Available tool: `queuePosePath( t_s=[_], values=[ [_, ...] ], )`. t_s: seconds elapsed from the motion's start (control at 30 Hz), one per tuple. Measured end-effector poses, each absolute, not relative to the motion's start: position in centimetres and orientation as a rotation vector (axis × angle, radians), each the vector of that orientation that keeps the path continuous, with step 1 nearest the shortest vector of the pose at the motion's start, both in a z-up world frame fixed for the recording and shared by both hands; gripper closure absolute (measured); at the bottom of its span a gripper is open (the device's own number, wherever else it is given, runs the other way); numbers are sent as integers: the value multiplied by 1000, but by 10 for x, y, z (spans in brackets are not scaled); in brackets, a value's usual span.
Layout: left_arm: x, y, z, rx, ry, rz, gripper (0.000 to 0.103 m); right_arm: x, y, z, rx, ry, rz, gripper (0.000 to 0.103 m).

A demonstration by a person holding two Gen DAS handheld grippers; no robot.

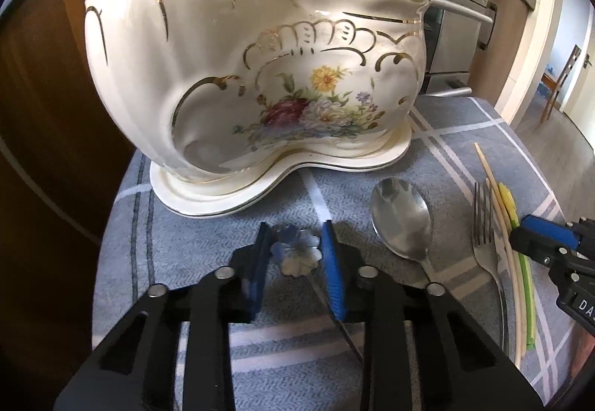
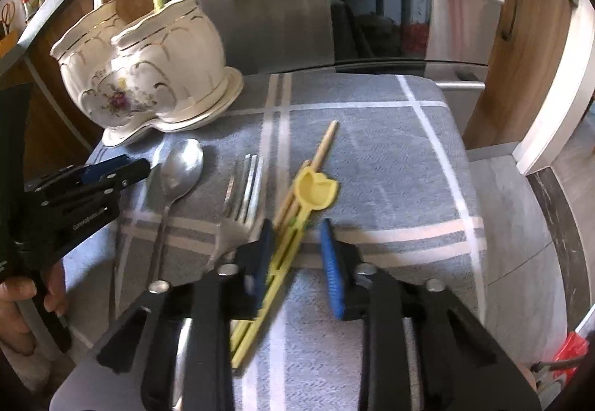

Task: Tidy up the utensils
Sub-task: 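Grasp the flower-handled spoon with the left tool while the right tool grasps the other yellow tulip chopstick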

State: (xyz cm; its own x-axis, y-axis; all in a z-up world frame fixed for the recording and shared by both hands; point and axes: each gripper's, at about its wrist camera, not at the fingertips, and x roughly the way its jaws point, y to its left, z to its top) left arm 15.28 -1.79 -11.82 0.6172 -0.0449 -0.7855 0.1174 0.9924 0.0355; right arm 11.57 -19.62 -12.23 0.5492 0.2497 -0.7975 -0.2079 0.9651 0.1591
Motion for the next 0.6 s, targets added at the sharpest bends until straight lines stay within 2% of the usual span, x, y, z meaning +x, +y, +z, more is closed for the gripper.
queuePosePath(
  t_s=[0.23,0.6],
  values=[
    [145,-4,-120,39,895,-135,76,113,-202,-119,87,932,263,93],
    [116,19,-102,-1,823,-194,76,102,-212,-102,119,837,264,93]
  ],
)
